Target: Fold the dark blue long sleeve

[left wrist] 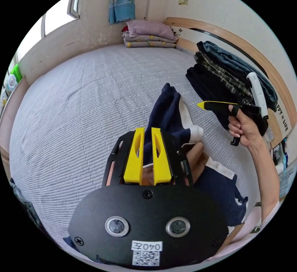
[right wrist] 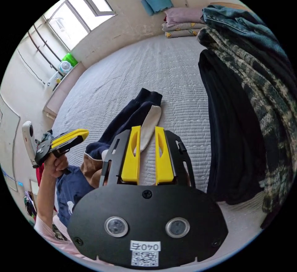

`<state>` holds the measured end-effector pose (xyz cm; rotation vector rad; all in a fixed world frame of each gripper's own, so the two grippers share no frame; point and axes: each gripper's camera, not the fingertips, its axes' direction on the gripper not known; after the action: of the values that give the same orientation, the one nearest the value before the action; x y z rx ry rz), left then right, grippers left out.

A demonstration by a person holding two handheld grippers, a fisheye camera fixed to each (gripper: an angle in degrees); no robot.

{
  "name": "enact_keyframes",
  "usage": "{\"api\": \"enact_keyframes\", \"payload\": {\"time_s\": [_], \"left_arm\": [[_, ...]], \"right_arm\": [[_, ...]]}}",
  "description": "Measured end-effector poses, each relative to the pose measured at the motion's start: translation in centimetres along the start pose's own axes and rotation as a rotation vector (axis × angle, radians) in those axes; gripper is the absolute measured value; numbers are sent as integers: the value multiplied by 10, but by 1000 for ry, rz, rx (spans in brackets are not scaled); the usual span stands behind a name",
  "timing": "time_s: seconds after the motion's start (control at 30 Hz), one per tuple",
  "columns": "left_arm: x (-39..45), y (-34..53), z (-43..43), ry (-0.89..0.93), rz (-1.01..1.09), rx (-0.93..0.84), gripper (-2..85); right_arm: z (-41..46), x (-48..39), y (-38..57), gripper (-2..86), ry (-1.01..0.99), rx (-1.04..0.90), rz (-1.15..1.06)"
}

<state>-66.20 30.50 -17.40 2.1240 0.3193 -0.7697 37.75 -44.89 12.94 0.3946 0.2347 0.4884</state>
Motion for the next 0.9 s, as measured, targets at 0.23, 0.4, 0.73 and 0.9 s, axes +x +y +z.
{"api": "enact_keyframes", "payload": {"time_s": [0.23, 0.4, 0.73, 0.9], "left_arm": [[4, -37, 58, 2, 34, 20, 62], [6, -29, 86, 1, 15, -104, 5], [-32, 25, -106, 133, 134, 322, -10], [-31, 191, -190, 387, 199, 403, -8]], "right_arm": [[54, 29, -14, 105, -4, -5, 50], [45, 24, 5, -3, -17, 75, -54], [-125, -61, 65, -10, -299, 384, -441], [-181, -100, 226, -10, -347, 364, -738]]}}
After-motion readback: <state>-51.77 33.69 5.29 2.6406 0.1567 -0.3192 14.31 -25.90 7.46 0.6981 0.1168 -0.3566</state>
